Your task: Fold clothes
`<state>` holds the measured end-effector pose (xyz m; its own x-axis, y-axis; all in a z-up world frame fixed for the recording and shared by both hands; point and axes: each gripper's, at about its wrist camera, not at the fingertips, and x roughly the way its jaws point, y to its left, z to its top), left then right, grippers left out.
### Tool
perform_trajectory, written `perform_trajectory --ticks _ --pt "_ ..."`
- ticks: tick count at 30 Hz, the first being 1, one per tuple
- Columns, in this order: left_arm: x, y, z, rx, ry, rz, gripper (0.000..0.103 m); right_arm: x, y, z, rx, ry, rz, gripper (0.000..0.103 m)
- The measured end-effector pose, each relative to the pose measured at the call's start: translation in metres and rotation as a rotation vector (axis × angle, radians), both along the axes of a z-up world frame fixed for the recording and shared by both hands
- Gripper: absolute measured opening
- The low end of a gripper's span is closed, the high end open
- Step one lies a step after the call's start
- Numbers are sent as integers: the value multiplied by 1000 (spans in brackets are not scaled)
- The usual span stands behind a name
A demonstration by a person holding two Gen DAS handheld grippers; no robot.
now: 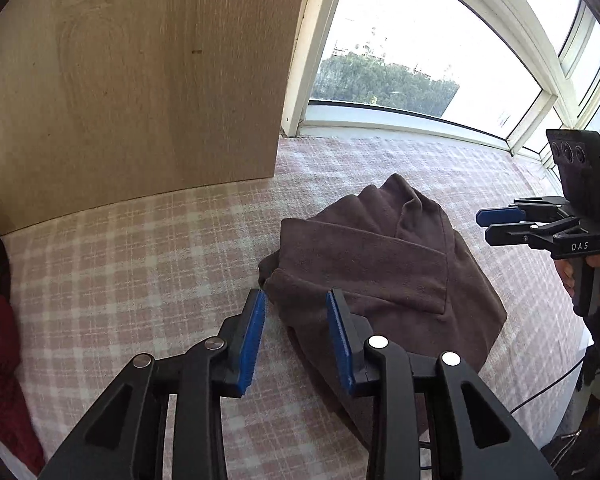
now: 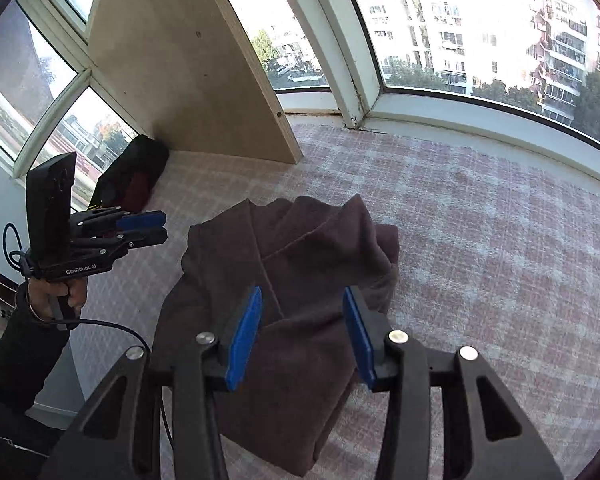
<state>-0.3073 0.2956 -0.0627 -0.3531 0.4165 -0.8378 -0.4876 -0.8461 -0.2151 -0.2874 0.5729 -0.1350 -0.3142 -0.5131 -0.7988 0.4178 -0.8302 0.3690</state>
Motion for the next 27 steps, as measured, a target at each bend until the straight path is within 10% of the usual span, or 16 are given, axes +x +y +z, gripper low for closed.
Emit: perform_trajectory --ticks 9,14,16,23,27 --pt "112 -13 -17 67 -113 38 36 47 -32 -49 293 38 -32 63" --pt "168 -41 10 177 -72 151 39 79 -23 15 69 176 -151 65" --pt "185 -61 20 199 -52 203 47 86 -32 22 22 228 -153 89" --pt "188 -124 26 201 -61 220 48 111 -45 13 159 104 -187 82" --pt "187 -182 33 207 -25 191 48 175 -12 73 -113 188 -458 82"
